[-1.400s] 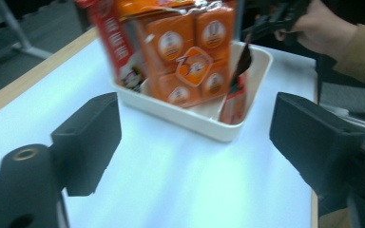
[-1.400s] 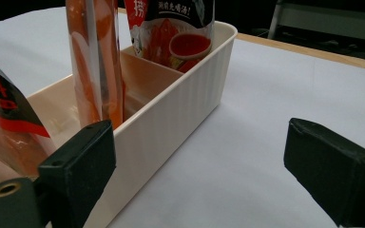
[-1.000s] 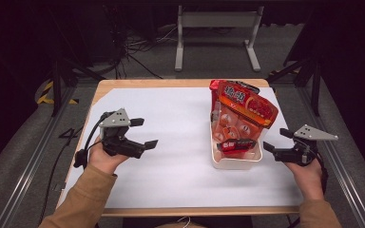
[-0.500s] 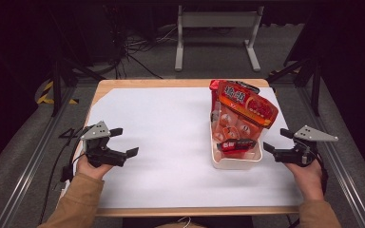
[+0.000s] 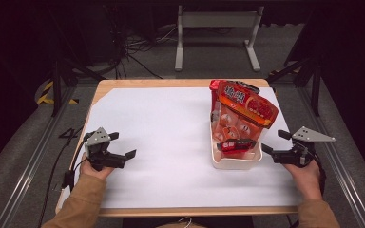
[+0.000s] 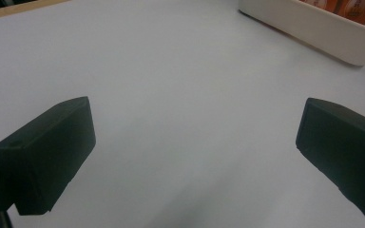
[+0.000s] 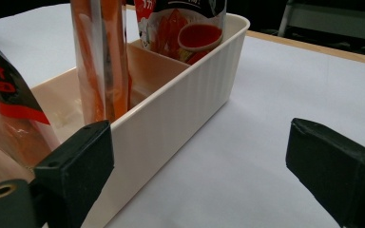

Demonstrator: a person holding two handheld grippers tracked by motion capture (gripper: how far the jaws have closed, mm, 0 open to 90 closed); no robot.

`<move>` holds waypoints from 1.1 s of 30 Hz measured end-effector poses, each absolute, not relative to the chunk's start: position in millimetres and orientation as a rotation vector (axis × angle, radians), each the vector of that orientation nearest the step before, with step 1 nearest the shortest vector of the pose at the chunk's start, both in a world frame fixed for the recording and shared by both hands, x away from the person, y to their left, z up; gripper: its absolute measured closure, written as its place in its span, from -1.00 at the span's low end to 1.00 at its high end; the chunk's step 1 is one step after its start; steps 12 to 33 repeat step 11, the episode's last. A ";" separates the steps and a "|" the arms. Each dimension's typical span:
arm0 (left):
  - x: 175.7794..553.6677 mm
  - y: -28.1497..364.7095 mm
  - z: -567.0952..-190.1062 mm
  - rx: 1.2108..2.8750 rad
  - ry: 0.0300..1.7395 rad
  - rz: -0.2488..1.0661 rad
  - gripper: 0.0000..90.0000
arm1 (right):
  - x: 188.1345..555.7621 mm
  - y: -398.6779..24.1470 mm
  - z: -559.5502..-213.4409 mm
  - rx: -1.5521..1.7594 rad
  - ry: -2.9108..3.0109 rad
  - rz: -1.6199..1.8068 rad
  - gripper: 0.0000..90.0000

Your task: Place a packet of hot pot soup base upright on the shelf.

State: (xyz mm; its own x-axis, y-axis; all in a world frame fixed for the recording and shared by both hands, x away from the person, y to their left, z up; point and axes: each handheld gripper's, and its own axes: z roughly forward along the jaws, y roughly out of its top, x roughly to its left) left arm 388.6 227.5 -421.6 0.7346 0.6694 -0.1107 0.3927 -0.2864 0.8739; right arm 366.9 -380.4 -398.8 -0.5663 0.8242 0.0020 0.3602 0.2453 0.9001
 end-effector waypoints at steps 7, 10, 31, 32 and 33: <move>389.3 226.4 -422.6 1.911 0.802 0.350 -1.00 | 366.3 -381.6 -398.2 1.077 2.032 1.288 -0.83; 388.9 228.2 -421.6 1.875 0.798 0.323 -1.00 | 366.1 -382.3 -397.2 1.104 2.050 1.284 -0.79; 388.9 229.3 -421.1 1.856 0.800 0.297 -1.00 | 366.0 -382.5 -397.1 1.104 2.051 1.282 -0.78; 388.9 229.3 -421.1 1.856 0.800 0.297 -1.00 | 366.0 -382.5 -397.1 1.104 2.051 1.282 -0.78; 388.9 229.3 -421.1 1.856 0.800 0.297 -1.00 | 366.0 -382.5 -397.1 1.104 2.051 1.282 -0.78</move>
